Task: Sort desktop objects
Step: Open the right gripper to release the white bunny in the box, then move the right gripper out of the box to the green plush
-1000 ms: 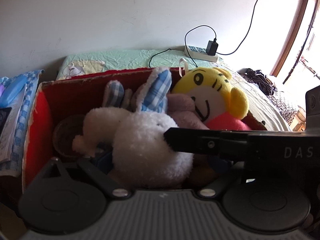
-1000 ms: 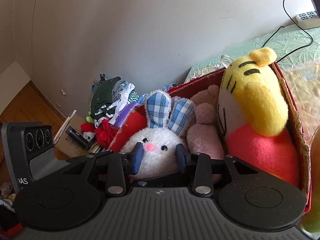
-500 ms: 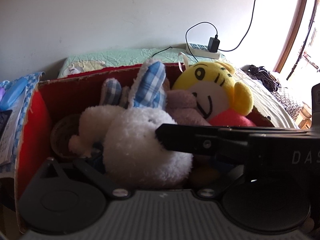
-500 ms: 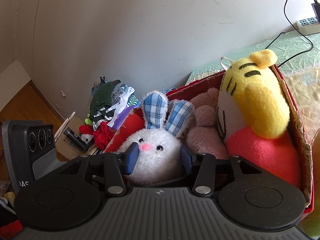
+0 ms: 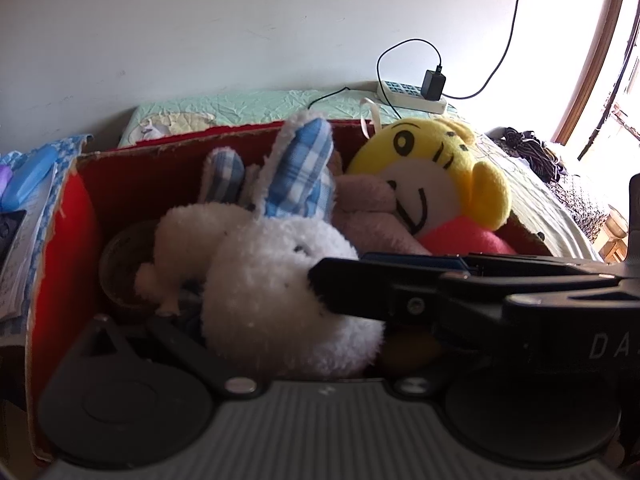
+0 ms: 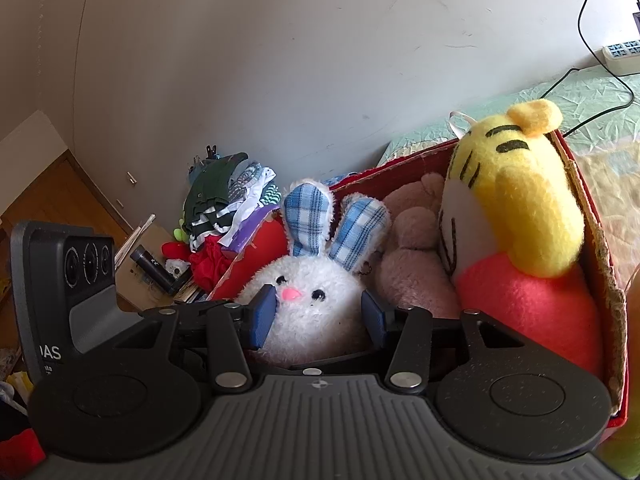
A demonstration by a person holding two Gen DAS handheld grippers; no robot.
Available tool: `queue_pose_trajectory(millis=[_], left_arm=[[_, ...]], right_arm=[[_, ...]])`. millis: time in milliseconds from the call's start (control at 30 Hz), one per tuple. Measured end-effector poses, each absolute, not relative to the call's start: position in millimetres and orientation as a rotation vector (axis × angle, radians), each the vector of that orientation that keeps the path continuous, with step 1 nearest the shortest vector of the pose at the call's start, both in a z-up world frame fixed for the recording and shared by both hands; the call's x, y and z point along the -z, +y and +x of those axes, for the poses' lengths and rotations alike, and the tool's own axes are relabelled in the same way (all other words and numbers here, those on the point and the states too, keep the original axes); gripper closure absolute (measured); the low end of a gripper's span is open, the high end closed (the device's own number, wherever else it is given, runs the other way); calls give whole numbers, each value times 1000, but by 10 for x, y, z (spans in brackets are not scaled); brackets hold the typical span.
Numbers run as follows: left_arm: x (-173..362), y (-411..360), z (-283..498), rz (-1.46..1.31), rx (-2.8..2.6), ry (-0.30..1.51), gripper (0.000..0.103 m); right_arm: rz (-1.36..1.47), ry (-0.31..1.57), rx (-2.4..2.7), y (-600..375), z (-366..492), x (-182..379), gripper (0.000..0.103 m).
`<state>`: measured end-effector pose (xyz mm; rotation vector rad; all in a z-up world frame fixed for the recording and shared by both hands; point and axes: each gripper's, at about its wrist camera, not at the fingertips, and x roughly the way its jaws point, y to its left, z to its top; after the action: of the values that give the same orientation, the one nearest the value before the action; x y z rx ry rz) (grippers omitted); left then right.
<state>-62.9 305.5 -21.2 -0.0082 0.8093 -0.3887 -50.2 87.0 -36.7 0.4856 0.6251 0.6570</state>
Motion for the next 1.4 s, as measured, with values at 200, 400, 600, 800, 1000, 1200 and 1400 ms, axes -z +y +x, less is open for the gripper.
queue_pose_trajectory(millis=[200, 400, 600, 800, 1000, 1200, 1400], left_arm=[[186, 3020, -616, -2, 355, 831, 0], [153, 2951, -646, -1, 303, 861, 0], [80, 2846, -713, 38, 230, 879, 1], [77, 2890, -710, 10, 211, 898, 1], [57, 2886, -759, 14, 186, 894, 1], [22, 2893, -792, 10, 158, 898, 1], [-46, 2890, -874, 12, 142, 883, 1]], right_arm=[[492, 645, -656, 857, -505, 357, 53], [494, 626, -634, 819, -580, 302, 55], [503, 585, -608, 770, -677, 271, 56], [516, 563, -598, 720, -716, 264, 56], [514, 555, -589, 708, -733, 250, 56], [519, 542, -578, 663, -780, 243, 56], [536, 528, -557, 613, -849, 239, 56]])
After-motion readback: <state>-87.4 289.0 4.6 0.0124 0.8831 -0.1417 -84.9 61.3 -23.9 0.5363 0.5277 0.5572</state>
